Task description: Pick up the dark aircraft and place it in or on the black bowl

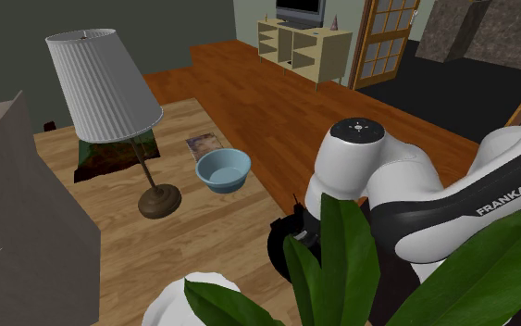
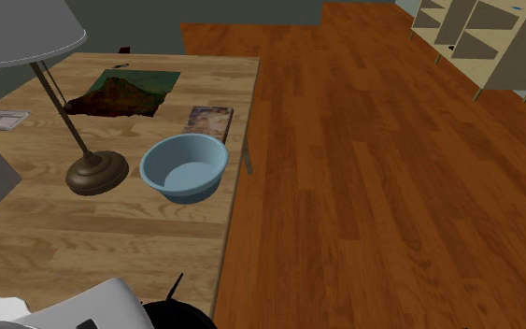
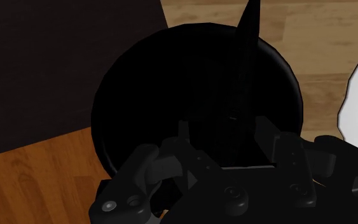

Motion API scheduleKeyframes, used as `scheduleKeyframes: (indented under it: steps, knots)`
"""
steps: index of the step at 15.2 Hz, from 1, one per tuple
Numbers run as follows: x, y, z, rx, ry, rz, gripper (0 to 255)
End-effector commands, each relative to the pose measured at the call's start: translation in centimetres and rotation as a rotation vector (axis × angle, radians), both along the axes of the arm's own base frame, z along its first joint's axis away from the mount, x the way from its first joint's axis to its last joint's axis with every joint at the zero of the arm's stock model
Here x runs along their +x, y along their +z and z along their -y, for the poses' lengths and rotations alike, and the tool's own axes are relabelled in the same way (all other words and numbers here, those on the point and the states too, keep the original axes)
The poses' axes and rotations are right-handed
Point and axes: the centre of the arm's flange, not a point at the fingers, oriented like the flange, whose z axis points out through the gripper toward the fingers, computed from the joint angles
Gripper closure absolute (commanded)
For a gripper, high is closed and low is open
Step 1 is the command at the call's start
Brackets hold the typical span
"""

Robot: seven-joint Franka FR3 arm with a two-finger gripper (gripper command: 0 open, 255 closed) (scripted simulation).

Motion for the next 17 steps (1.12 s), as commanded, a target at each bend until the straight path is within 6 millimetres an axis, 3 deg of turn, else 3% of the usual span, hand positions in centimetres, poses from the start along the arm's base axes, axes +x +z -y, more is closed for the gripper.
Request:
scheduleKeyframes:
  steps: [1,2,3,8,12,17]
  knots:
    - [0.0,0.0,0.0,0.0,0.0,0.0,255]
    - [0.0,0.0,0.0,0.0,0.0,0.0,255]
    - [0.0,0.0,0.0,0.0,0.0,0.0,0]
    - [0.0,0.0,0.0,0.0,0.0,0.0,0]
    - [-0.5,5.0,0.2,0.0,0.0,0.0,0]
    - [-0.5,5.0,0.2,0.0,0.0,0.0,0]
